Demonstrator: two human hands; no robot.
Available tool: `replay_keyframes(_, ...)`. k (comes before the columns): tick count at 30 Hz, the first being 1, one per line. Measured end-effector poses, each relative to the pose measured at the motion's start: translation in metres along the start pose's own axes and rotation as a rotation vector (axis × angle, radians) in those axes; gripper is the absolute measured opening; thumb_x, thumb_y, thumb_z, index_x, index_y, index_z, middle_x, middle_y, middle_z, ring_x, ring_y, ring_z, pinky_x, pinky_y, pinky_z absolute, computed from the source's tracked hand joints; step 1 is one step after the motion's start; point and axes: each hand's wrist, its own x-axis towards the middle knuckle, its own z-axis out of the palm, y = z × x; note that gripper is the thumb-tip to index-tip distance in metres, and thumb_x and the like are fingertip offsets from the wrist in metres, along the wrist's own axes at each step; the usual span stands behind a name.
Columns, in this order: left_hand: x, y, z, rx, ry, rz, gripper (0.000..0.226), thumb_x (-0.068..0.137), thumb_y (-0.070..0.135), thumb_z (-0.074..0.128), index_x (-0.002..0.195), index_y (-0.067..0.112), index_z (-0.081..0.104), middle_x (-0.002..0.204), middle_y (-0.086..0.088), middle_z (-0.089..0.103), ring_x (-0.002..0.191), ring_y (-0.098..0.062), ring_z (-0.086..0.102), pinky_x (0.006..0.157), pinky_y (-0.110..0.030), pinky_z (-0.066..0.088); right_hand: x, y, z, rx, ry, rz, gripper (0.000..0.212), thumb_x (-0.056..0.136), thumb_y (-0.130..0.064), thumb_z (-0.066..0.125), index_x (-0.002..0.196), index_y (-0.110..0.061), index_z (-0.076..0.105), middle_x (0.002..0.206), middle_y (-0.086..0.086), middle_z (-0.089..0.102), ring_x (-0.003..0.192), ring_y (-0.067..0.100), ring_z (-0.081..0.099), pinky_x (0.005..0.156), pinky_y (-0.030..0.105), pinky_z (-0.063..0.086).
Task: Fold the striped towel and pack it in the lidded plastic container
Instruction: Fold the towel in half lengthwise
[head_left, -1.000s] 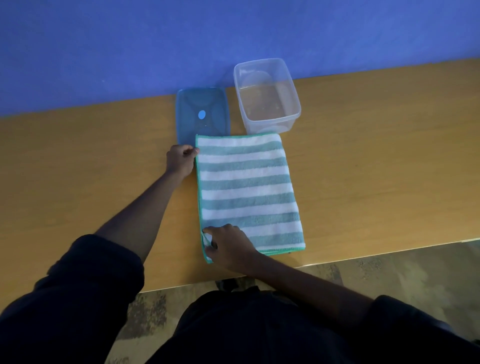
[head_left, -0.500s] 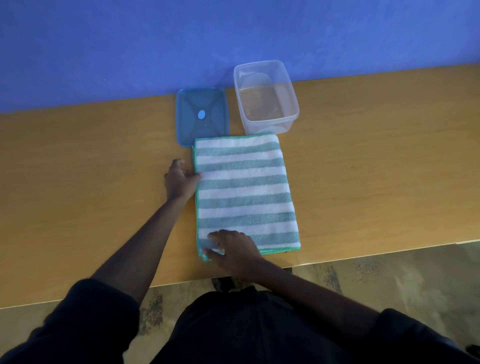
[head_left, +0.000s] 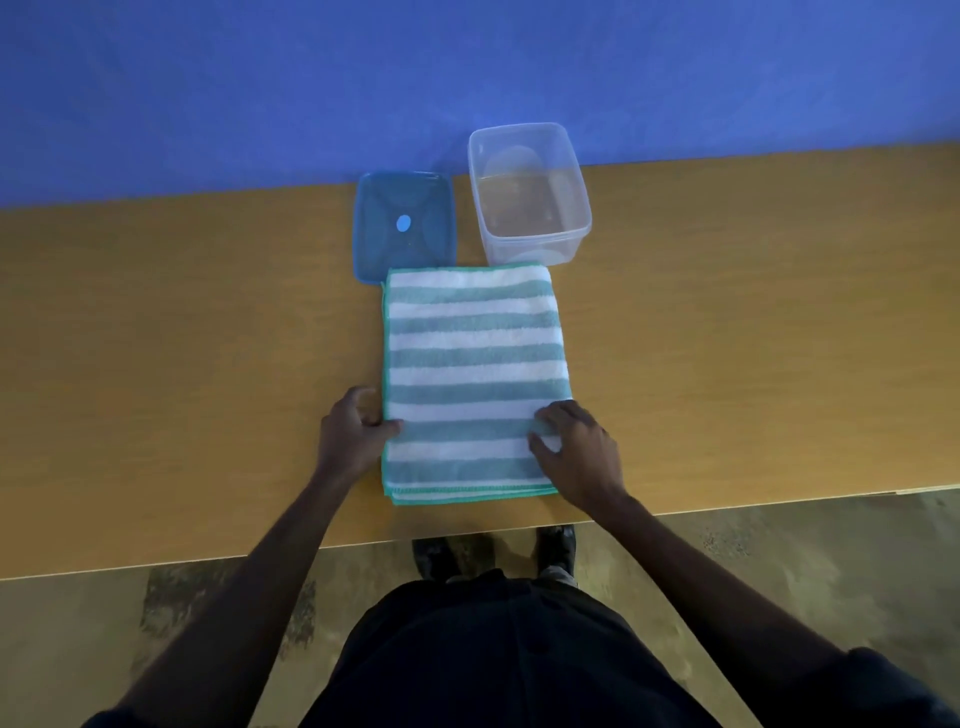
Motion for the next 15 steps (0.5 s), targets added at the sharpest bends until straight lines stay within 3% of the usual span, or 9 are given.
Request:
replay_keyframes(3,-0.019,-0.008,0.006,-0.025,0.006,-0.016,0.039,0.078,0.018,0.077,0.113,0.008,0.066,0.095,-0.007,0.071,0.084,-0.019,0.066,0.077,-0.03,0.051,0.0,0.012,-0.008,-0.021,0.056,0.073,0.045,0.085,-0.036,0.065,0.125,-0.016,0.058,0.13,0.0,0.055,0.107,0.025,0.061,0.076,0.04,0.056)
replay_keyframes(6,-0.038,-0.021,0.011,0.002,0.052,-0.018,0.016,0.083,0.025,0.072,0.089,0.01,0.072,0.083,-0.003,0.073,0.071,-0.009,0.065,0.065,-0.025,0.048,-0.005,0.018,-0.012,-0.033,0.063,0.153,0.049,0.084,-0.044,0.066,0.125,-0.02,0.054,0.122,0.003,0.057,0.101,0.028,0.062,0.07,0.038,0.053)
replay_keyframes(8,-0.048,-0.029,0.013,0.02,0.074,-0.019,0.015,0.086,0.029,0.069,0.082,0.014,0.071,0.078,0.0,0.072,0.069,-0.006,0.065,0.06,-0.024,0.049,-0.01,0.022,-0.012,0.003,0.042,0.211,0.048,0.083,-0.048,0.066,0.121,-0.021,0.055,0.113,0.001,0.063,0.091,0.025,0.066,0.065,0.034,0.052)
replay_keyframes(11,-0.059,-0.037,0.014,-0.028,0.087,-0.053,0.015,0.088,0.028,0.067,0.08,0.015,0.068,0.077,-0.001,0.073,0.065,-0.011,0.069,0.062,-0.036,0.059,-0.016,0.024,-0.013,0.037,0.023,0.263,0.042,0.084,-0.05,0.064,0.113,-0.021,0.058,0.103,-0.003,0.071,0.083,0.02,0.068,0.063,0.033,0.055)
replay_keyframes(15,-0.069,-0.039,0.014,-0.054,0.108,-0.057,0.02,0.088,0.026,0.067,0.071,0.016,0.065,0.068,0.003,0.071,0.055,-0.009,0.07,0.059,-0.039,0.061,-0.018,0.027,-0.014,0.043,-0.021,0.262,0.033,0.087,-0.046,0.063,0.107,-0.02,0.059,0.099,-0.001,0.073,0.084,0.022,0.069,0.067,0.041,0.059)
